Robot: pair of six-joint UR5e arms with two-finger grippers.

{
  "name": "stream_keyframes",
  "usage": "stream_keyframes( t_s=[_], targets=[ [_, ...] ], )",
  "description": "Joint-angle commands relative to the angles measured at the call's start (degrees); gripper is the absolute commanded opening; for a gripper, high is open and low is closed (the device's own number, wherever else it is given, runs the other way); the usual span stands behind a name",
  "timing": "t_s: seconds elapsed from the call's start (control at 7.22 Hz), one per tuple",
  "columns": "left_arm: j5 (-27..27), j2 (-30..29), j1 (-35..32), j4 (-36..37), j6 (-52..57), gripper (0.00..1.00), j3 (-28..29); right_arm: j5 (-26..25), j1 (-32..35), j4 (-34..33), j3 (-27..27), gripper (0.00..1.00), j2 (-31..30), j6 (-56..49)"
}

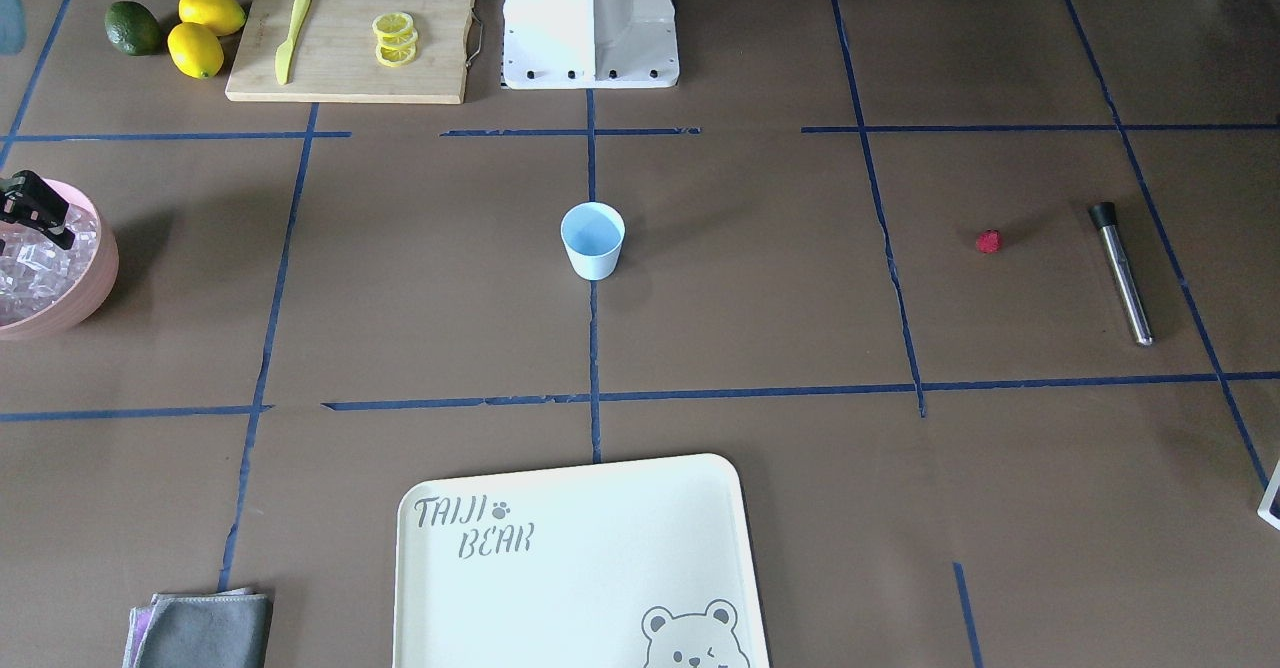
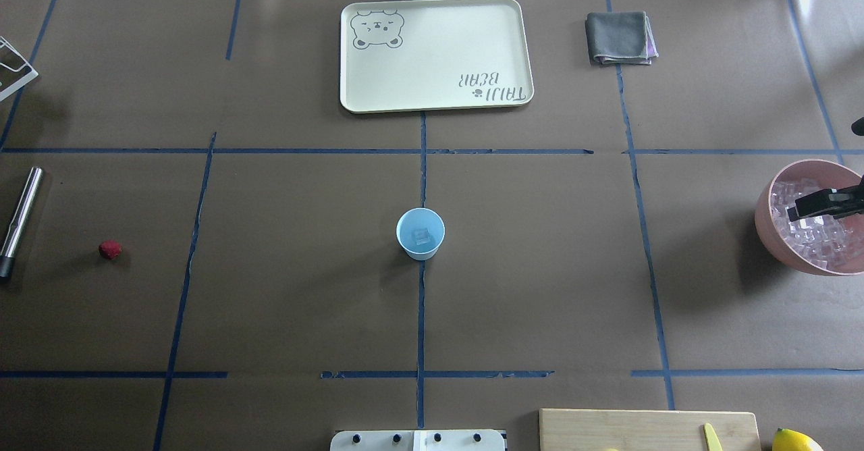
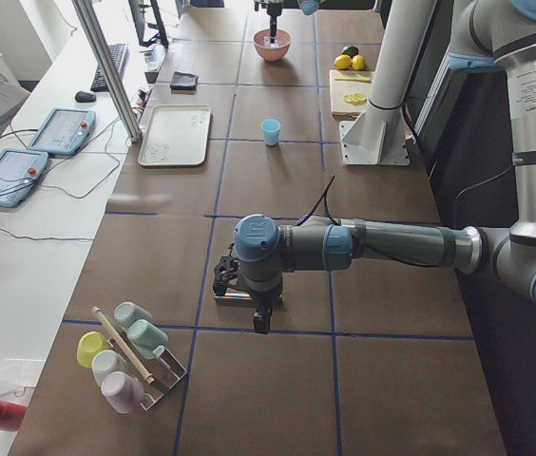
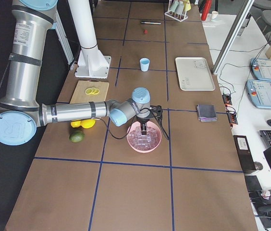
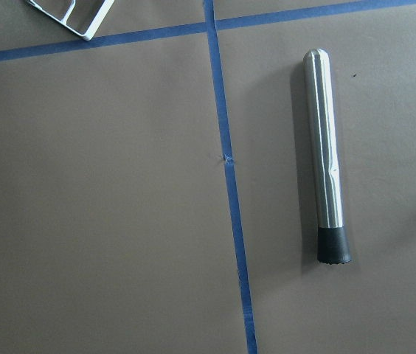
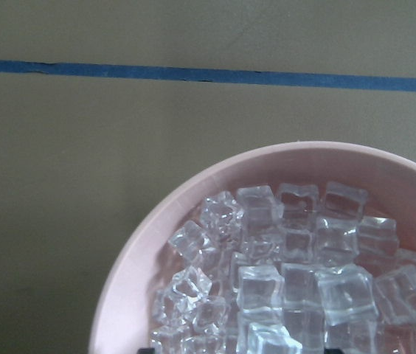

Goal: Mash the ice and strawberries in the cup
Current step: 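Grasp another ice cube with the right gripper and lift it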

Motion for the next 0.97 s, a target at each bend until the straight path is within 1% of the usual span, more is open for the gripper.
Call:
stream_keyframes(
  t_s=[0.0,0.14,0.42,0.83],
  targets=[
    [0.00,0.00,0.00,0.08,0.00,1.00,-0.06,-0.31,-0.03,1.26,-1.54,0.77,-0.05,0.08],
    [0.00,0.00,0.00,0.09,0.00,1.00,-0.06,-0.66,-0.03,1.26,-1.81,0.77,-0.14,0.08],
    [0.00,0.00,0.00,0.09,0.00,1.00,-0.06,-1.01,-0.12,1.17,-2.07,0.69,-0.05,0.17],
    [0.00,0.09,0.00,0.09,0.00,1.00,-0.06,-0.83,-0.12,1.17,-2.25,0.53,0.21,0.70]
  ],
)
